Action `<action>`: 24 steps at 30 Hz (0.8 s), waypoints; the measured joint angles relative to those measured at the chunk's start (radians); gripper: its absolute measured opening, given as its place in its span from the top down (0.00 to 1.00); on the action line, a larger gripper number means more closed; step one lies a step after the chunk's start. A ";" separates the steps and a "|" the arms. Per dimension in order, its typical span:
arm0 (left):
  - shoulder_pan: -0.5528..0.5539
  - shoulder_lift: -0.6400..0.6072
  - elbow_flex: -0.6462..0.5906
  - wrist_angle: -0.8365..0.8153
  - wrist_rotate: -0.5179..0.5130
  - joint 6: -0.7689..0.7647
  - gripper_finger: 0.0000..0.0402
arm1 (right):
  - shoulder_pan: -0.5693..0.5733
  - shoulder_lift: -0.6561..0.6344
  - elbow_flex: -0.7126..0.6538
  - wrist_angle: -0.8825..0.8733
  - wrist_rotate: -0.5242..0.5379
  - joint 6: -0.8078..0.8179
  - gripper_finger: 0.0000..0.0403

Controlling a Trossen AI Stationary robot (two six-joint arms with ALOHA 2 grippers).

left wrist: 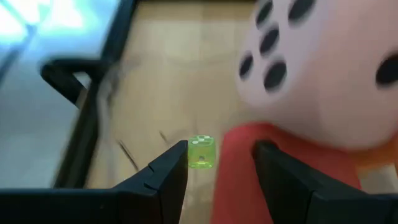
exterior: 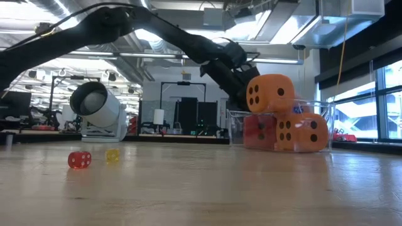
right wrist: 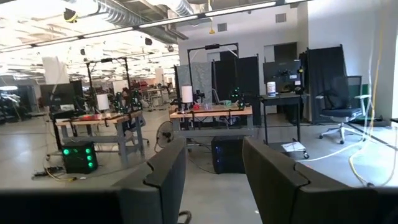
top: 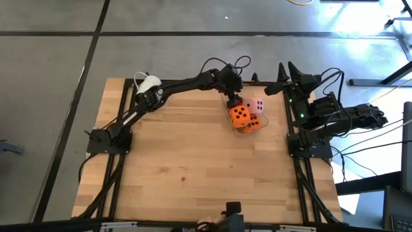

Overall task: Pick & Place Dice
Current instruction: Put the small green die in the bin, then put the small yellow die in the bin

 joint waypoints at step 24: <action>-0.007 -0.061 -0.005 -0.009 0.021 -0.003 0.55 | 0.000 -0.001 0.000 0.000 0.009 -0.028 0.60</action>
